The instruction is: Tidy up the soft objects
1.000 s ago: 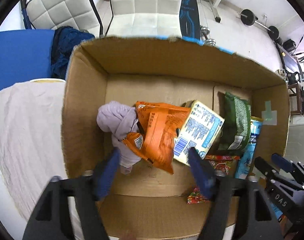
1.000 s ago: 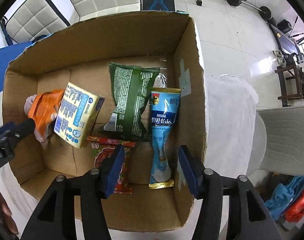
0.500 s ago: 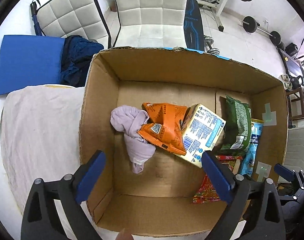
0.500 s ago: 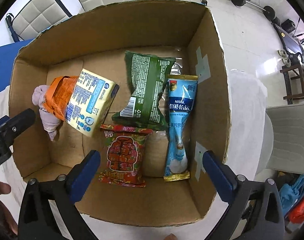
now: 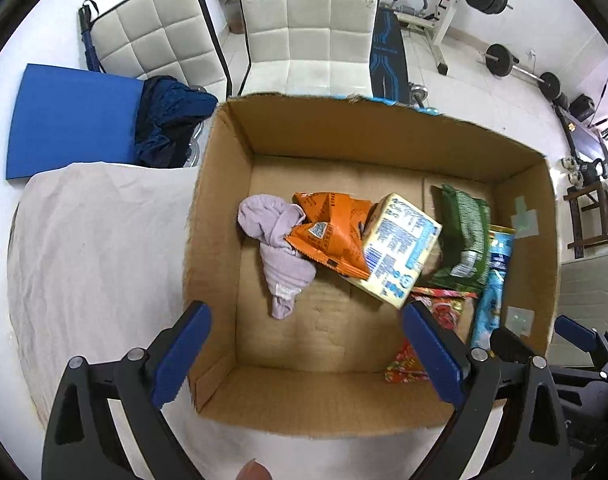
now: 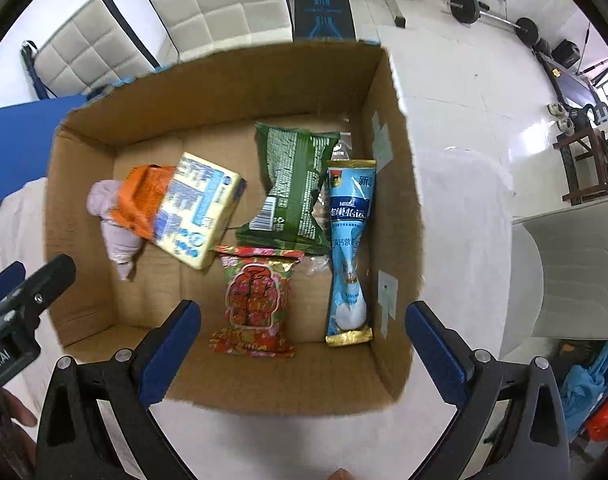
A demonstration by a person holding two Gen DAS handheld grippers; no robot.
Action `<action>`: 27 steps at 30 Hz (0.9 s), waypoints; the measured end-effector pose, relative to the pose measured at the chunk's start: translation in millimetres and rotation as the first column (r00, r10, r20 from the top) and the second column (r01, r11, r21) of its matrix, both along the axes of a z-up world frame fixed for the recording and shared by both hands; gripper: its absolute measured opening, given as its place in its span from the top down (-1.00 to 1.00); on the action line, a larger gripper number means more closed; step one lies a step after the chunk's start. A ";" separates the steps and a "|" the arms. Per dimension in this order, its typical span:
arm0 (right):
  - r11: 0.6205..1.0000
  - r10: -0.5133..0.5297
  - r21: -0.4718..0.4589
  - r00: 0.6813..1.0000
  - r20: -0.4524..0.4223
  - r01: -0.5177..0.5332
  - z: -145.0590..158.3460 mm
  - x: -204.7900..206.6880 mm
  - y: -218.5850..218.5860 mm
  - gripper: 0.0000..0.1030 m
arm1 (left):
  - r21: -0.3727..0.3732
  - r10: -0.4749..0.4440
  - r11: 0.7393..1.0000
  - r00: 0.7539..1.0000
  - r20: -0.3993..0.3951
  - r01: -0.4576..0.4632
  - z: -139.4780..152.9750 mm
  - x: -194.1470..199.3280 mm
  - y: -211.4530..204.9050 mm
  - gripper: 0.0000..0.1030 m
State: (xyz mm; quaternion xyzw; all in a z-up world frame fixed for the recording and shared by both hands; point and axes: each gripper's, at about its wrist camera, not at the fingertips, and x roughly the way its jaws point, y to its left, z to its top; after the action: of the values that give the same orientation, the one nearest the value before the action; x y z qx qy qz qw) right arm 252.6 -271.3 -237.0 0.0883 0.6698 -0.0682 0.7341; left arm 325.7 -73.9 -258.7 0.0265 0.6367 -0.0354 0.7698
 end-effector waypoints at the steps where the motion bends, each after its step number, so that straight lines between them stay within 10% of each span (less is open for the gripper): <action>1: 1.000 -0.001 0.003 1.000 0.014 0.001 7.6 -4.8 0.2 -1.00 | -0.002 0.001 1.000 1.000 0.012 -0.001 6.3 -4.6 0.1 -0.91; 27: 0.999 0.021 0.031 0.937 0.347 -0.033 226.8 -223.2 27.5 -1.00 | -0.028 0.023 0.999 0.950 0.310 -0.016 204.4 -222.1 23.9 -0.91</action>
State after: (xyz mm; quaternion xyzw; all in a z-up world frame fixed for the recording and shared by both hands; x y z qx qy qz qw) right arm 29.5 -243.9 -10.2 0.1031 0.5322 -0.0292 0.8398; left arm 103.6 -50.0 -54.3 0.0158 0.5074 -0.0312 0.8610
